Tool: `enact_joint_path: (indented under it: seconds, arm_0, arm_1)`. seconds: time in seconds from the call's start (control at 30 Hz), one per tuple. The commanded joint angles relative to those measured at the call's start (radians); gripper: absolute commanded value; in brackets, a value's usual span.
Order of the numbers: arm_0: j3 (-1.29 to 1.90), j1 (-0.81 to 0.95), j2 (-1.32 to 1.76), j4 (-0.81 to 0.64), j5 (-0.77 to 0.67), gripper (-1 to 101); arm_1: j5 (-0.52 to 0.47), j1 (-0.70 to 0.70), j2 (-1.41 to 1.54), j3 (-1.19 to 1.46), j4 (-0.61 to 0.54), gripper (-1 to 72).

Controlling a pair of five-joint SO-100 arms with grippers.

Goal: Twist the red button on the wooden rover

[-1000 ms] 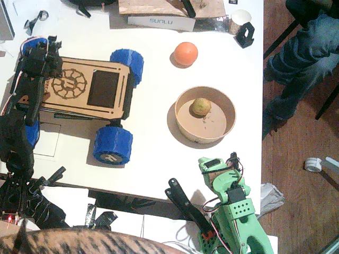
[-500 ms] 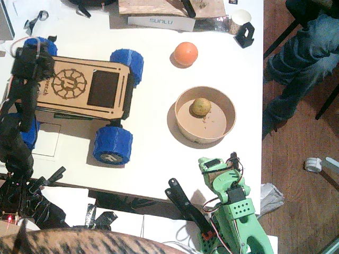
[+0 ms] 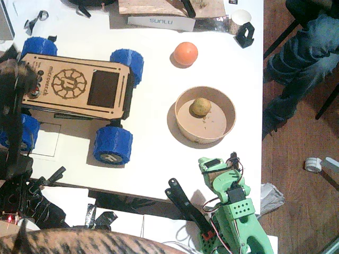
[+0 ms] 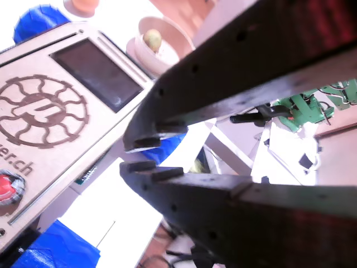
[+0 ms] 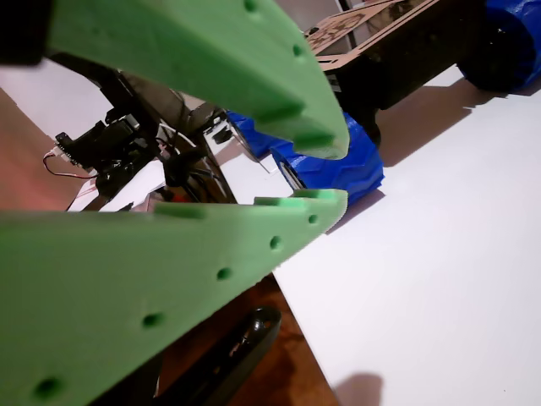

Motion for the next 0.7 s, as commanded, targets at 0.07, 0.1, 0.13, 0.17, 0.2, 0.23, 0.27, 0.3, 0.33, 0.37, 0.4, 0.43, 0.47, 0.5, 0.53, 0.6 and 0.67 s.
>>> enact_joint_path:
  seconds: [0.07, 0.1, 0.13, 0.17, 0.2, 0.23, 0.27, 0.3, 0.33, 0.37, 0.4, 0.43, 0.47, 0.5, 0.53, 0.6, 0.67]
  arm_0:
    - [0.391, -0.029, 0.551, -0.173, -0.040, 0]
    - [0.460, -0.048, 0.669, -0.216, -0.060, 0]
    - [0.517, -0.075, 0.762, -0.238, -0.078, 0]
    - [0.565, -0.110, 0.839, -0.245, -0.098, 0]
    - [0.612, -0.152, 0.910, -0.253, -0.114, 0]
    - [0.641, -0.195, 0.943, -0.244, -0.124, 0]
    - [0.670, -0.238, 0.986, -0.244, -0.129, 0]
    - [0.693, -0.281, 1.022, -0.242, -0.130, 0]
    - [0.713, -0.318, 1.068, -0.241, -0.130, 0]
    - [0.729, -0.350, 1.124, -0.241, -0.130, 0]
    - [0.739, -0.377, 1.175, -0.233, -0.130, 0]
    - [0.732, -0.400, 1.193, -0.195, -0.132, 0]
    - [0.727, -0.419, 1.193, -0.160, -0.133, 0]
    - [0.724, -0.434, 1.193, -0.117, -0.133, 0]
    - [0.721, -0.445, 1.193, -0.094, -0.137, 0]
    - [0.721, -0.453, 1.193, -0.089, -0.164, 0]
    - [0.719, -0.453, 1.193, -0.097, -0.213, 0]
  arm_1:
    - [-0.005, -0.006, 0.005, -0.008, 0.005, 0.3]
    - [-0.005, -0.006, 0.005, -0.008, 0.005, 0.3]
    - [-0.005, -0.006, 0.005, -0.008, 0.005, 0.3]
    - [-0.005, -0.006, 0.005, -0.008, 0.005, 0.3]
    - [-0.005, -0.006, 0.005, -0.008, 0.005, 0.3]
    - [-0.005, -0.006, 0.005, -0.008, 0.005, 0.3]
    - [-0.005, -0.006, 0.005, -0.008, 0.005, 0.3]
    - [-0.005, -0.006, 0.005, -0.008, 0.005, 0.3]
    - [-0.005, -0.006, 0.005, -0.008, 0.005, 0.3]
    - [-0.005, -0.006, 0.005, -0.008, 0.005, 0.3]
    - [-0.005, -0.006, 0.005, -0.008, 0.005, 0.3]
    - [-0.005, -0.006, 0.005, -0.008, 0.005, 0.3]
    - [-0.005, -0.006, 0.005, -0.008, 0.005, 0.3]
    - [-0.005, -0.006, 0.005, -0.008, 0.005, 0.3]
    - [-0.005, -0.006, 0.005, -0.008, 0.005, 0.3]
    - [-0.005, -0.006, 0.005, -0.008, 0.005, 0.3]
    - [-0.005, -0.006, 0.005, -0.008, 0.005, 0.3]
